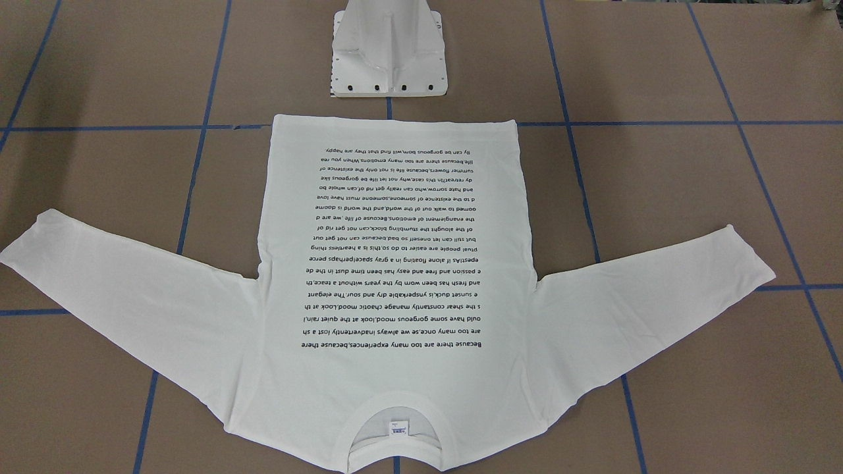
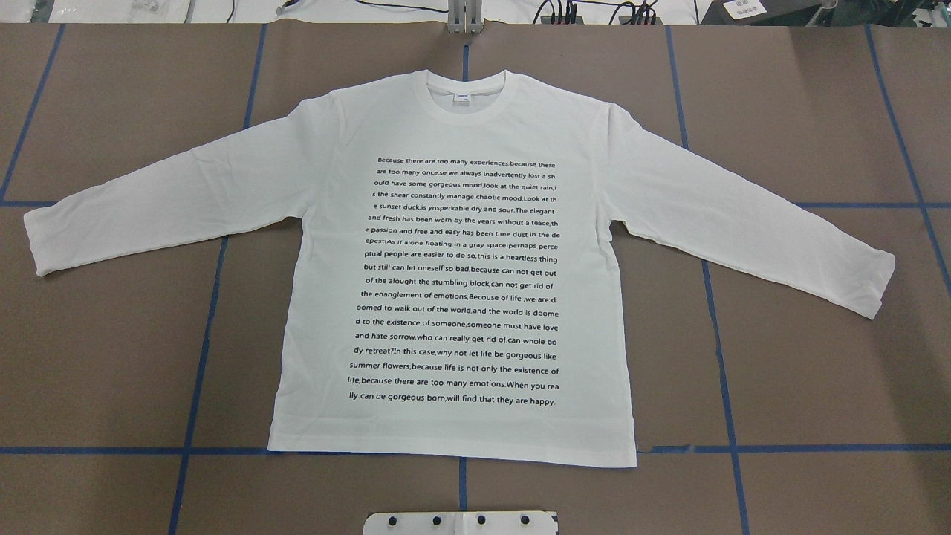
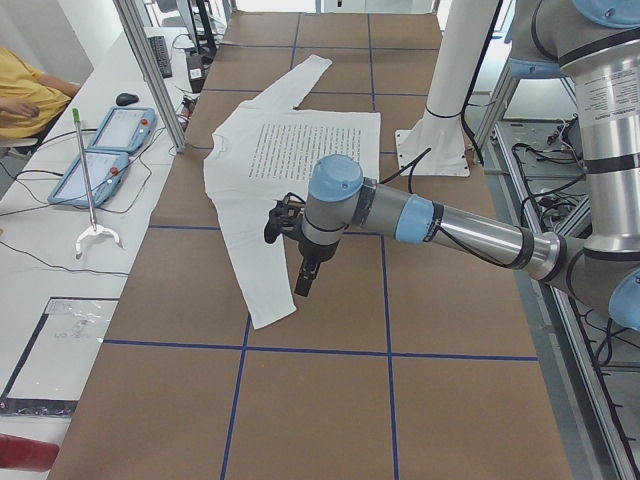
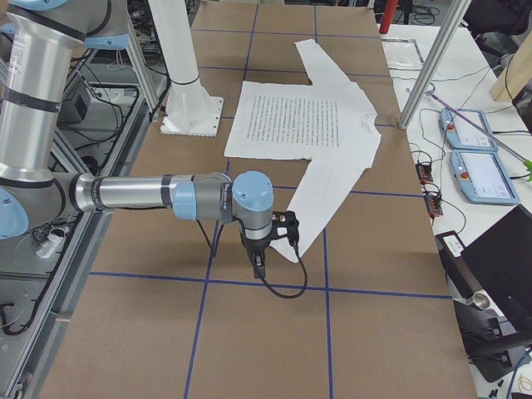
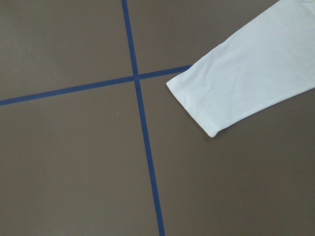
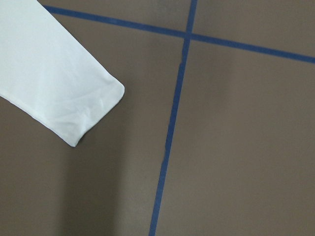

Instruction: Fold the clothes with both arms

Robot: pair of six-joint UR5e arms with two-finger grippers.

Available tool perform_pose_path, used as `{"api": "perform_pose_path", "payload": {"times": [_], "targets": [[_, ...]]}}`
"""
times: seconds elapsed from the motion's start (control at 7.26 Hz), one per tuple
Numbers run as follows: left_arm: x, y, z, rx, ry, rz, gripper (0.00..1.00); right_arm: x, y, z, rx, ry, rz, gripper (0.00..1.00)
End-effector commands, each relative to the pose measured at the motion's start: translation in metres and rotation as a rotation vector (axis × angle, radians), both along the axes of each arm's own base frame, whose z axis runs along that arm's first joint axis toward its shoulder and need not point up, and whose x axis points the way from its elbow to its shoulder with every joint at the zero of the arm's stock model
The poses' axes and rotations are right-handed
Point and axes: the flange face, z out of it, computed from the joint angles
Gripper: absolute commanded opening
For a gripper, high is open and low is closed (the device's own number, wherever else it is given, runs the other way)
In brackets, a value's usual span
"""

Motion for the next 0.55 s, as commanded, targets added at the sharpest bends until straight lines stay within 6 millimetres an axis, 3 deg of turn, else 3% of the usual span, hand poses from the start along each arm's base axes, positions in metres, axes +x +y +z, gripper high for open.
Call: {"api": "perform_pose_path", "payload": {"times": [0.0, 0.14, 0.28, 0.41], "targets": [[-0.001, -0.017, -0.034, 0.164, 0.001, -0.008, 1.00, 0.000, -0.033, -0.041, 0.187, 0.002, 0.019, 1.00], [0.000, -0.032, -0.055, 0.261, 0.002, -0.009, 1.00, 0.001, -0.037, -0.045, 0.170, -0.010, 0.072, 1.00], [0.001, -0.057, -0.061, 0.313, 0.012, -0.004, 1.00, 0.000, -0.040, -0.047, 0.133, -0.032, 0.122, 1.00], [0.003, -0.061, -0.064, 0.328, 0.034, 0.016, 1.00, 0.000, -0.042, -0.044, 0.132, -0.036, 0.122, 1.00]]}}
